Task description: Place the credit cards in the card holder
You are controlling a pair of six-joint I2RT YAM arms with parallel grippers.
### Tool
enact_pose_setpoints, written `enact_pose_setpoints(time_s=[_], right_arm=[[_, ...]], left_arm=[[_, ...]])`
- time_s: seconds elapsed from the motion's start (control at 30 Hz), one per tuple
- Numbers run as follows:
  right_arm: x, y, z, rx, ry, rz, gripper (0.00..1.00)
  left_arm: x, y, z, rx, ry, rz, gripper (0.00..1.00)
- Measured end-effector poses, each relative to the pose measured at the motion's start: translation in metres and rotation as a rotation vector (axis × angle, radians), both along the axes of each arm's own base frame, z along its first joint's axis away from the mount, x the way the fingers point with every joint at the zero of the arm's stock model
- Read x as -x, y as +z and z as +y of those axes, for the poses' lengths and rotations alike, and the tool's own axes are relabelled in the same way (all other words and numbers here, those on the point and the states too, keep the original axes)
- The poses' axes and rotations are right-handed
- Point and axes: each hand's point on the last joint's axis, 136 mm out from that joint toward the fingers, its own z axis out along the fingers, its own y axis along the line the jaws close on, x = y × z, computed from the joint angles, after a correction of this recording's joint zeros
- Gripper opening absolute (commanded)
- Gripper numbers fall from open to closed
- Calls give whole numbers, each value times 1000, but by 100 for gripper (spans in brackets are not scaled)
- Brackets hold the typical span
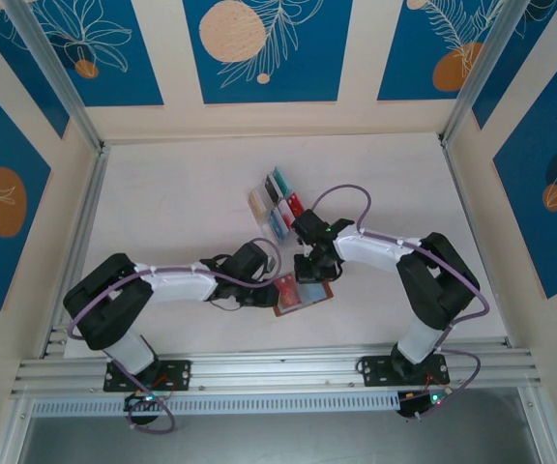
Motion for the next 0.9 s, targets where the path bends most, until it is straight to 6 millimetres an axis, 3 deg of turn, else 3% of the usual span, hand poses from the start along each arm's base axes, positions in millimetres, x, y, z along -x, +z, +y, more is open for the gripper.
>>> enact_pose_setpoints(time_s=[0.33,0.6,0.9], right_arm=[[18,6,19,-141,-15,110,35],[40,2,10,-164,-67,174,49],[56,-1,-1,-148,-107,216,55]], left_arm=[[0,0,-1,4,0,-2,19],[-2,-1,-5,21,-6,-4,19],[-2,-1,-8,35,-11,-3,19]])
